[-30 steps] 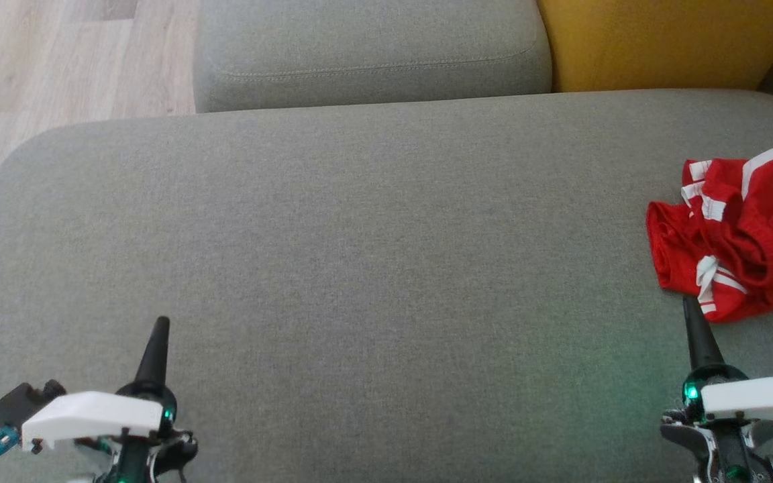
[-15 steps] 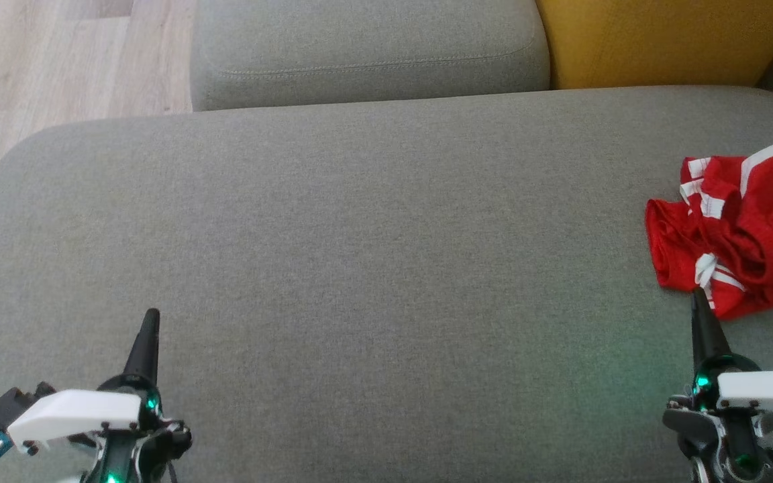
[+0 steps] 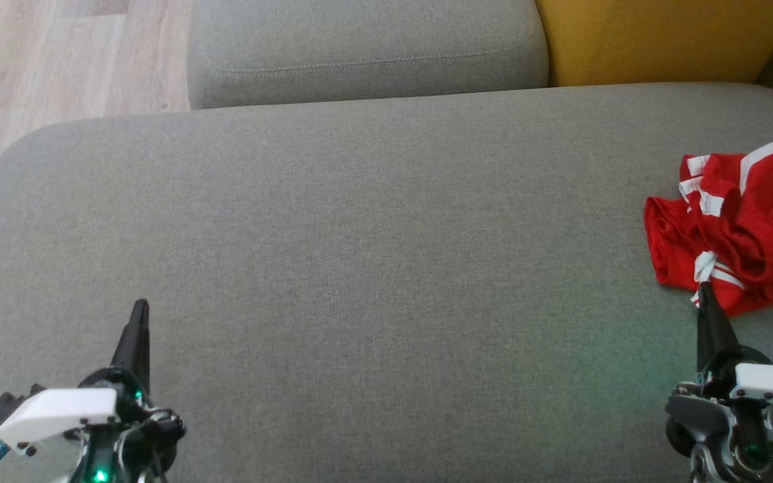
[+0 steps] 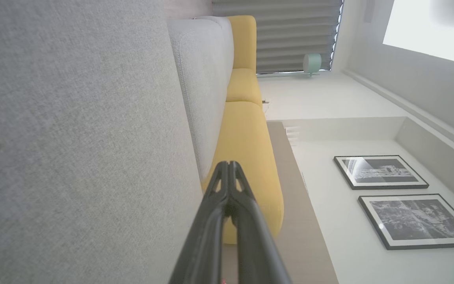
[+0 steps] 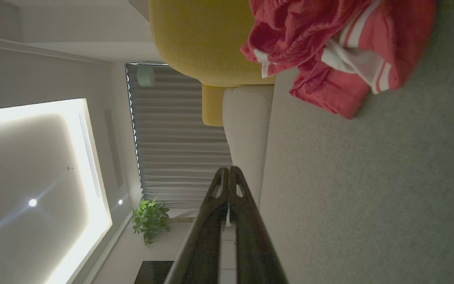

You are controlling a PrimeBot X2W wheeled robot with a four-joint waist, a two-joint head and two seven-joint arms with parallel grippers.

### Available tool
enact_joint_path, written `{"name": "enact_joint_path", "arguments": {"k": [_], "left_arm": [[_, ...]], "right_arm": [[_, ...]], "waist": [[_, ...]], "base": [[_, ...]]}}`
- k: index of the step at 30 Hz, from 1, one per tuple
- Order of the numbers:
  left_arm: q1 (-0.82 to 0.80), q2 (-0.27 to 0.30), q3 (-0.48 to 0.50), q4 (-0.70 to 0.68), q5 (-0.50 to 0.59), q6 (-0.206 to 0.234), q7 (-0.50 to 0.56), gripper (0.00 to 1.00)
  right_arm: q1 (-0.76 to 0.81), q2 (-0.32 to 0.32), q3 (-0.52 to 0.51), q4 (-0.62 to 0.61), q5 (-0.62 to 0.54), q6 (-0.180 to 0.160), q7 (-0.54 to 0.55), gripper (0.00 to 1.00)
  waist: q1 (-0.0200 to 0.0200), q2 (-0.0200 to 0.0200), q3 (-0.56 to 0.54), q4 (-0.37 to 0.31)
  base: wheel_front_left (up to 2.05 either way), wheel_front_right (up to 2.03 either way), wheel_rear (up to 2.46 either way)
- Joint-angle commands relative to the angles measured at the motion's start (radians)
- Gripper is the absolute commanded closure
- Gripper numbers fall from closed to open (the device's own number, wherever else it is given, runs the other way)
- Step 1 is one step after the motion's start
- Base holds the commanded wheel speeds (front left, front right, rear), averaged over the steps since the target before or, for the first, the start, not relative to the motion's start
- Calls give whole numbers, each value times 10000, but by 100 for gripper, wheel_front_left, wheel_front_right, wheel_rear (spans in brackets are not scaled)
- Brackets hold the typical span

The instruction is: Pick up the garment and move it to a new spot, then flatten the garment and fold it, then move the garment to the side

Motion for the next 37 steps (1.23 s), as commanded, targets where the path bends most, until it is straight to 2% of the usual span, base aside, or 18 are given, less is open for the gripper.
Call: {"name": "enact_joint_path", "arguments": {"k": [1, 5, 37], "left_arm": [[-658, 83, 403, -255, -209, -95, 67, 100], [-712, 44, 512, -216, -535, -155, 154, 100], [-719, -20, 602, -213, -460, -155, 226, 100]], "right_arm": [[-528, -204, 176, -262, 271, -9, -7, 100], [-599, -200, 148, -173, 625, -9, 3, 100], [-608, -126, 43, -167, 537, -9, 87, 100]], "waist": [[0, 0, 2, -3], [0, 0, 11, -14], [0, 0, 11, -14]], "base": [[0, 0, 0], [0, 0, 0], [0, 0, 0]]}}
